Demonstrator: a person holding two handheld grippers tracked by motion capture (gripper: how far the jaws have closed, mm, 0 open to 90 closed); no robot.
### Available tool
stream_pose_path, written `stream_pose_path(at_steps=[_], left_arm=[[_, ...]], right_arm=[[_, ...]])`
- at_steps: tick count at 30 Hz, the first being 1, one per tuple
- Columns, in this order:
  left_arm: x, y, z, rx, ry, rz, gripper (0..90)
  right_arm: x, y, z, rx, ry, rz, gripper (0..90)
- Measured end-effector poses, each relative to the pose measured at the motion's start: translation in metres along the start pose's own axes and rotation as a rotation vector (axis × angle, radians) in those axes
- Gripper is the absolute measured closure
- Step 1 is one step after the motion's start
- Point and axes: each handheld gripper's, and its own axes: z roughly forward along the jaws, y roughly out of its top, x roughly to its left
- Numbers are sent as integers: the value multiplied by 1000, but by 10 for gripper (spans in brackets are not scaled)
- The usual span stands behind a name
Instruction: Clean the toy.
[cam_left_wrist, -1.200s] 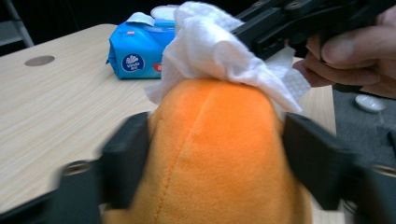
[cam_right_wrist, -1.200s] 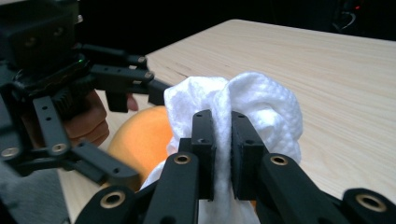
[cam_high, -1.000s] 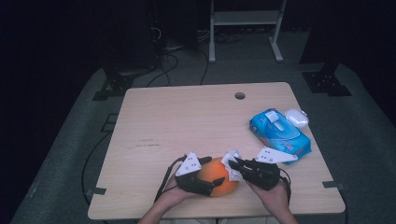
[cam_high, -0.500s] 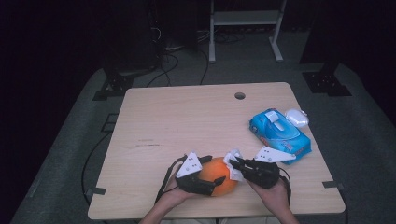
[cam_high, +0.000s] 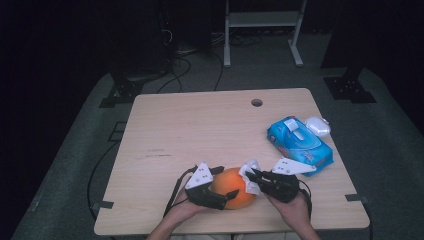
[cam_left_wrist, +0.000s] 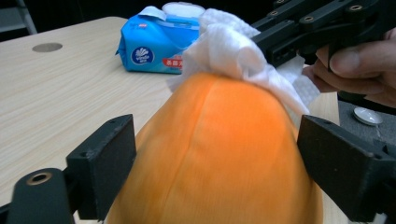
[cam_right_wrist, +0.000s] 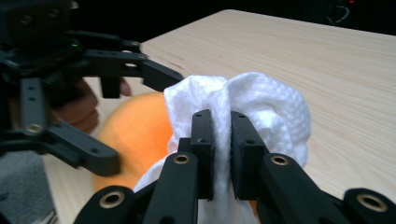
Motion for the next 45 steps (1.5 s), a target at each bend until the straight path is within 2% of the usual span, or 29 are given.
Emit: stream_pose_path(at_steps=[1, 4, 5, 8, 11, 14, 17, 18, 20, 22, 23, 26, 29, 31, 33, 34, 35, 37, 38, 40, 42, 44, 45], left_arm=[[1, 0, 0, 8, 3, 1, 132], [-4, 1, 1, 16, 33, 28, 251], [-7, 2, 2, 18, 34, 39, 278], [-11, 4, 2, 27, 35, 67, 281], [-6, 4, 0, 15, 16, 46, 226], [1, 2, -2, -12, 20, -23, 106], [5, -2, -1, -4, 0, -45, 113], [4, -3, 0, -1, -3, -41, 151], [0, -2, 0, 11, 6, -6, 224], [-4, 0, -1, 21, -4, 15, 262], [-6, 2, -2, 29, -11, 40, 271], [-6, 2, -4, 33, -49, 46, 270], [-3, 1, -5, 13, -61, 20, 230], [0, 0, -2, 16, -42, -27, 166], [2, -2, 3, 47, -40, -66, 96], [2, -4, 5, 53, -49, -66, 97], [0, -5, 6, 57, -53, -51, 118], [-5, -2, 4, 52, -33, -3, 209], [-8, 0, 2, 45, -25, 20, 249], [-10, 5, -2, 6, -19, 33, 323], [-12, 8, -4, -18, -5, 40, 347], [-15, 10, -2, -8, 5, 55, 348], [-16, 10, -2, -3, 10, 65, 348]], right_arm=[[-2, 0, -1, 1, -7, 8, 804], [2, 2, -1, -1, -21, 7, 805], [5, 3, -1, -4, -19, -1, 805], [15, 6, 0, -12, 17, -21, 804], [12, 5, 0, -6, 21, -15, 805], [3, 2, -1, -4, 3, 0, 805], [-3, 1, -3, -10, -7, 23, 804], [-2, 2, -3, -8, -7, 24, 804], [4, 3, -2, -7, -6, 13, 804], [11, 6, -2, -10, 4, -5, 805], [12, 7, -2, -13, 7, -7, 805], [8, 6, -3, -13, 9, -1, 805], [-3, 2, -4, -8, -14, 23, 803], [-10, 0, -6, -14, -20, 55, 802], [-8, 1, -6, -15, -18, 54, 802], [-4, 2, -5, -16, -9, 51, 802], [1, 3, -4, -16, 0, 35, 802], [8, 5, -3, -15, 16, 13, 802], [8, 5, -3, -18, 15, 13, 802], [2, 5, -5, -27, 12, 29, 802], [-6, 4, -8, -33, -5, 47, 802], [-9, 2, -9, -36, -1, 80, 803], [-7, 3, -9, -35, 1, 79, 804]])
